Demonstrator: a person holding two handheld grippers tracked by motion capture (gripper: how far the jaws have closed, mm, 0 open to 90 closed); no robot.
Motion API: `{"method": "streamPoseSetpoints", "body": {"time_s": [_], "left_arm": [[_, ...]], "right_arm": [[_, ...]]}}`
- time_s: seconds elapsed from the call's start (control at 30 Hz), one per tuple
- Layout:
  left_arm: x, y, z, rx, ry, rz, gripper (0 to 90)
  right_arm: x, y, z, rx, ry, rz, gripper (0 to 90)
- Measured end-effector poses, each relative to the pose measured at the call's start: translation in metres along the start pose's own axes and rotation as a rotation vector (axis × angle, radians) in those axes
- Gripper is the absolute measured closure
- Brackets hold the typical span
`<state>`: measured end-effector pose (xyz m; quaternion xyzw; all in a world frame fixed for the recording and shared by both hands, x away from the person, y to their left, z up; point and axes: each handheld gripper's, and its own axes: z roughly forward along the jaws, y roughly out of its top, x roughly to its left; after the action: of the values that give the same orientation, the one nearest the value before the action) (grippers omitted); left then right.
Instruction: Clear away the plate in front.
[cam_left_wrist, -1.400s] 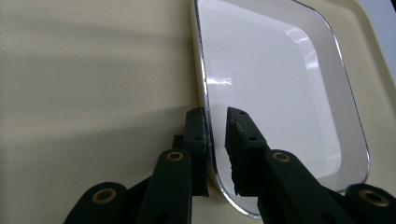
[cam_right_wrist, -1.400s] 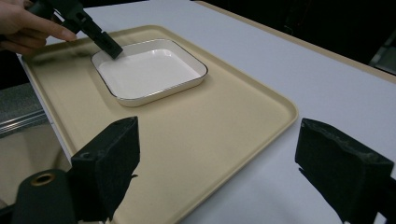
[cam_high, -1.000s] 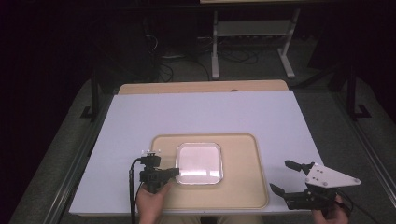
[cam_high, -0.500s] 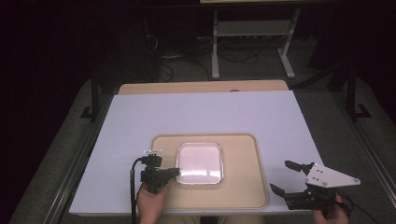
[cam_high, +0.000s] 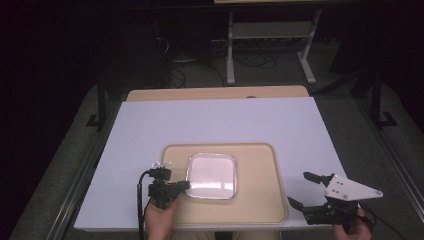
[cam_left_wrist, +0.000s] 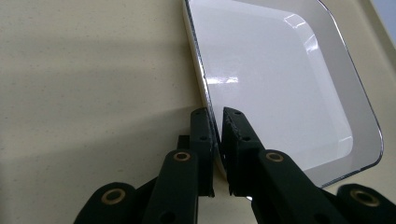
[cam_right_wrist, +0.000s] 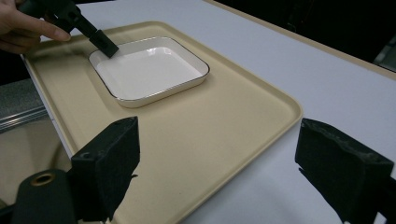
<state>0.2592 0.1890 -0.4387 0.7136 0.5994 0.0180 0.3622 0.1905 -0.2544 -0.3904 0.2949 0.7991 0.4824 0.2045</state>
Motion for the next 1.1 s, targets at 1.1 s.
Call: {"method": "streamPoseSetpoints", "body": {"time_s": [1.1], "left_arm": [[-0.004,-0.007,-0.027,-0.094,0.017,0.124,64.6]], "right_arm": [[0.000,-0.001,0.005,0.025,-0.008,0.007,13.0]]}}
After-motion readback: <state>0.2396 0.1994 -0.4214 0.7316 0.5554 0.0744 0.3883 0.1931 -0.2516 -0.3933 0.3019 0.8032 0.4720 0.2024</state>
